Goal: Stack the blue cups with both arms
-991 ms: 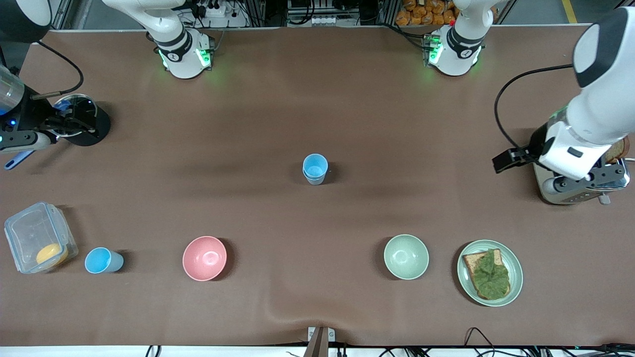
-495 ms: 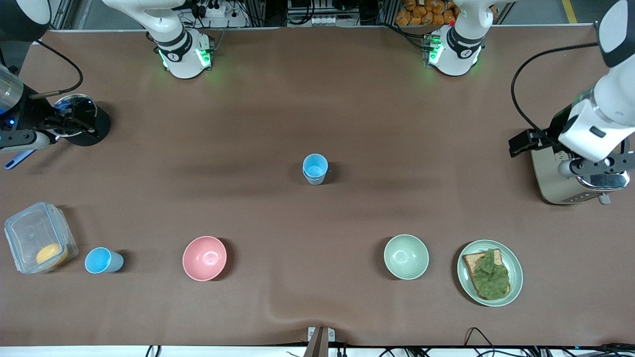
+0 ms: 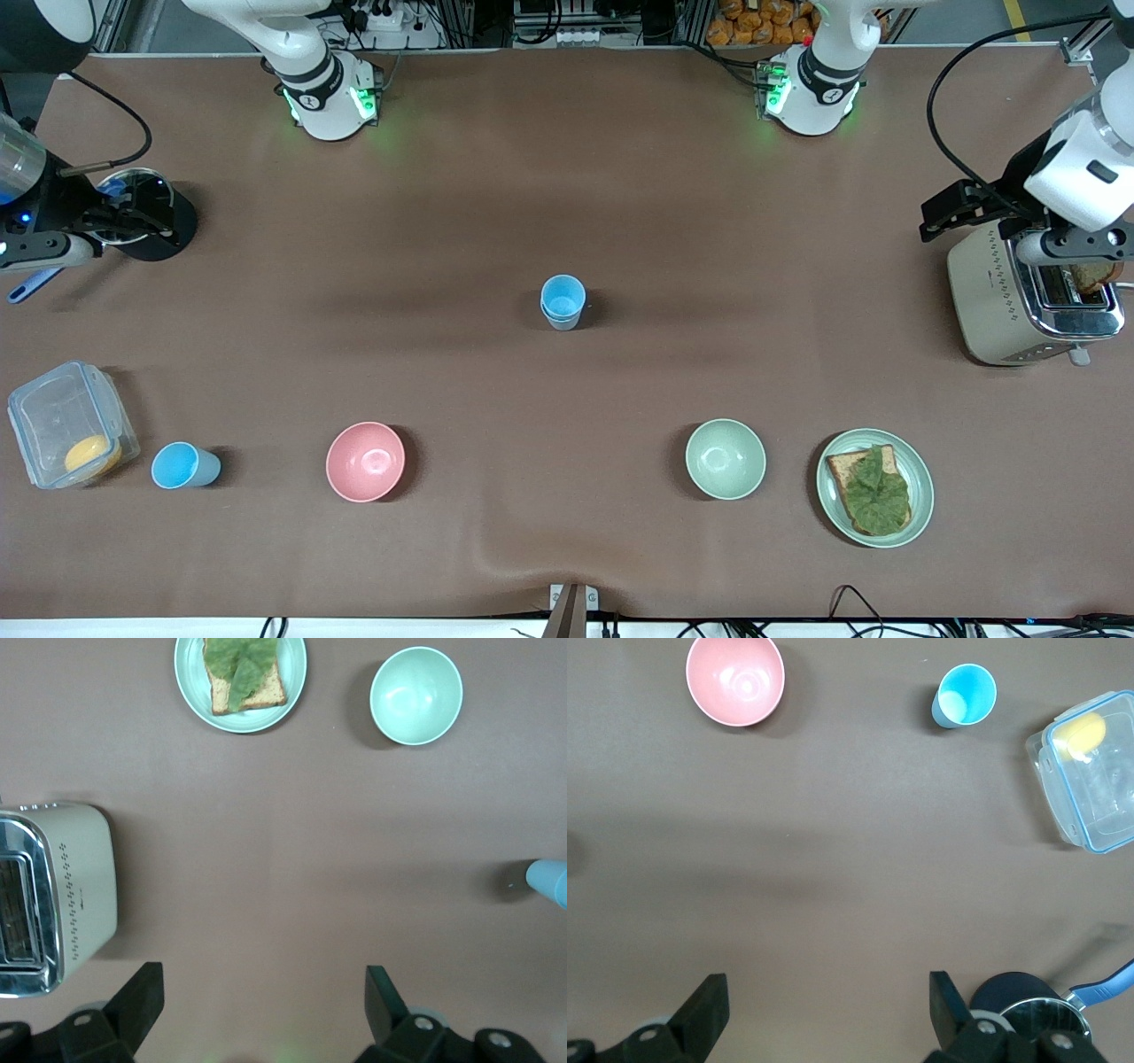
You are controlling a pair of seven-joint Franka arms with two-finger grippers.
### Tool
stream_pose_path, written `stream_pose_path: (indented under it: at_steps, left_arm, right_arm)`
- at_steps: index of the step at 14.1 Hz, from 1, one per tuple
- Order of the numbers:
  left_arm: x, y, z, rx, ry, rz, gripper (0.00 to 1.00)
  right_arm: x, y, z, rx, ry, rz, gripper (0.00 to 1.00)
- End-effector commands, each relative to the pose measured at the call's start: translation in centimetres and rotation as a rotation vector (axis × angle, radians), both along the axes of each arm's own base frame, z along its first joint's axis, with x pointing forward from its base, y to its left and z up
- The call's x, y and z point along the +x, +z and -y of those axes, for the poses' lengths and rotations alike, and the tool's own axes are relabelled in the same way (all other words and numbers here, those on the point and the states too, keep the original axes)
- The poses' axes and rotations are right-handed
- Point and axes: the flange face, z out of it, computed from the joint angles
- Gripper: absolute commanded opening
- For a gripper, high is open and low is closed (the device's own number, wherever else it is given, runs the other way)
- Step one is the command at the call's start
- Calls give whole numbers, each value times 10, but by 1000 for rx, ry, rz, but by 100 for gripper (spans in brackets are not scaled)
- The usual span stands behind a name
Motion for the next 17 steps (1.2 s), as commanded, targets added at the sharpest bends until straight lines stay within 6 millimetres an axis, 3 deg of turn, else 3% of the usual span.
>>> stream_pose_path:
  at_steps: [1,4,6,10,14,17]
  left_arm:
    - [-11,17,-10,-6,-25,26,100]
    - [-6,11,-18,25,-4,18,100]
    - [-9,20,-21,30,6,37,100]
    - [-6,17,-17,50,85,39,100]
    - [-5,18,-33,53,82,45,100]
    - [-5,17,-33,53,61,42,100]
  right_arm:
    - [1,3,-3,-6,11,-4,100]
    - [1,3,-3,-6,12,-2,100]
    - [1,3,-3,-6,11,-4,100]
    - [1,3,-3,-6,14,-4,100]
    - [1,3,-3,-6,12,-4,100]
    - [1,3,-3,-6,12,-4,100]
